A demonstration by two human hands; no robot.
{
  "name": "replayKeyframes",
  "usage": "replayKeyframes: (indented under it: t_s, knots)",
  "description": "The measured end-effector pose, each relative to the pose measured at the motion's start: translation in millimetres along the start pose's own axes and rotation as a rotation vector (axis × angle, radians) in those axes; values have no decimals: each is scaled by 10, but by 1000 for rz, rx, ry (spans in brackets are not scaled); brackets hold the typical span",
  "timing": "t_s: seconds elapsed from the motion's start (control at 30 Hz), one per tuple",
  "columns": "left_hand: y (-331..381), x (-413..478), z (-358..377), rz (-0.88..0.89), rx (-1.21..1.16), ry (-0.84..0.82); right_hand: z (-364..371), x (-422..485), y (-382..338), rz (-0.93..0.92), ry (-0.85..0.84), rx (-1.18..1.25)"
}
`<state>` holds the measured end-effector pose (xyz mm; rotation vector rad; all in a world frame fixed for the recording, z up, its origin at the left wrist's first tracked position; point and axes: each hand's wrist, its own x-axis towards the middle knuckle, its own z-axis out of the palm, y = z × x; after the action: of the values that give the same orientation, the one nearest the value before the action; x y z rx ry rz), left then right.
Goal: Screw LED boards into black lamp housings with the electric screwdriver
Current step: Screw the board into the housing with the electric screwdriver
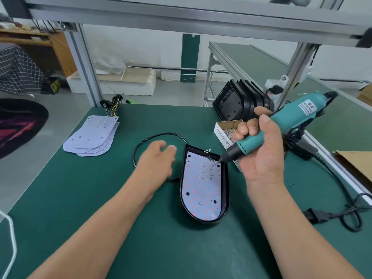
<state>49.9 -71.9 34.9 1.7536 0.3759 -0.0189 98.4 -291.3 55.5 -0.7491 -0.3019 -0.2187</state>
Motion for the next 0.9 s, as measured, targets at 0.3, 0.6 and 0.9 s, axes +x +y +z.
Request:
replayKeyframes:
  t_s: [0.3, 0.6, 0.9]
  knots:
    - [50, 175, -323, -254, -1174, -141, 16, -20, 31, 65, 105, 127]
    - [91, 197, -348, -176, -1365, -164, 34, -40, 38, 67, 98, 128]
    - [34, 100, -195, -294, -1217, -181, 49, -51, 42, 85, 119, 142]
